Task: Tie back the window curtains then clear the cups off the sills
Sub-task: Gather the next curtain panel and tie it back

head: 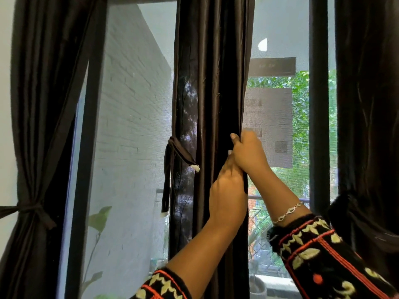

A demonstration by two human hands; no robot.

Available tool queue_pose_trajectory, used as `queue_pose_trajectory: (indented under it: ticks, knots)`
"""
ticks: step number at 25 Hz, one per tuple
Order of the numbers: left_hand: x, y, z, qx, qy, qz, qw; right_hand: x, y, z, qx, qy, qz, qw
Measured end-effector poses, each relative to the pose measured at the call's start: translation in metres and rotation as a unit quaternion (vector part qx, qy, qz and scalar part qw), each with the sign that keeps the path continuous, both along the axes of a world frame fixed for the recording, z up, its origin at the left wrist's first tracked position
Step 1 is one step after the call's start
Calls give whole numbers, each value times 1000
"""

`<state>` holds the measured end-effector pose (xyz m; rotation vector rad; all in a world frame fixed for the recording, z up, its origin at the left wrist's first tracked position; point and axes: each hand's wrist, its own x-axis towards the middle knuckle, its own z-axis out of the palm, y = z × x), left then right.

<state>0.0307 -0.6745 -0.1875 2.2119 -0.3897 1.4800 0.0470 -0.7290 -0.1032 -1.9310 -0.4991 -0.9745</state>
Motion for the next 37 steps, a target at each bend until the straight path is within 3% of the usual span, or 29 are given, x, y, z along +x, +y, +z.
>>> queue_pose_trajectory:
  ticks: [3, 6, 9, 13, 15, 20, 26, 30, 33, 35, 37]
  knots:
    - [7, 2, -21, -19, -166, 29, 986, -2, -1, 0, -17, -8, -24, 1000]
    - [5, 9, -20, -38, -202, 38, 978, 0, -2, -2, -20, -7, -44, 999]
    - [-2, 15, -8, -98, -166, -19, 981, 1, -2, -3, -10, -2, -46, 999]
    - [-4, 20, -2, -219, -17, -49, 974, 2, 2, -4, -4, -4, -33, 999]
    - [-8, 18, -2, -199, 29, -41, 979, 1, 6, -4, -11, -3, -36, 999]
    - [-8, 8, -5, -156, 4, -78, 985, 5, 11, -7, -20, -12, -39, 999]
    - [-3, 7, -1, -128, 51, -38, 990, 3, 13, -13, 29, -23, 72, 997]
    - [-4, 8, -3, -156, 73, -84, 982, 2, 13, -17, -7, -15, 27, 1000]
    - [2, 13, -15, -109, -4, -76, 991, 2, 12, -15, -2, -3, -3, 1000]
    - [7, 19, -24, -25, -130, 32, 991, 1, 11, -16, -12, -9, -17, 1000]
    - [0, 24, -23, 7, -188, 105, 977, 1, 9, -17, -15, -12, -19, 1000]
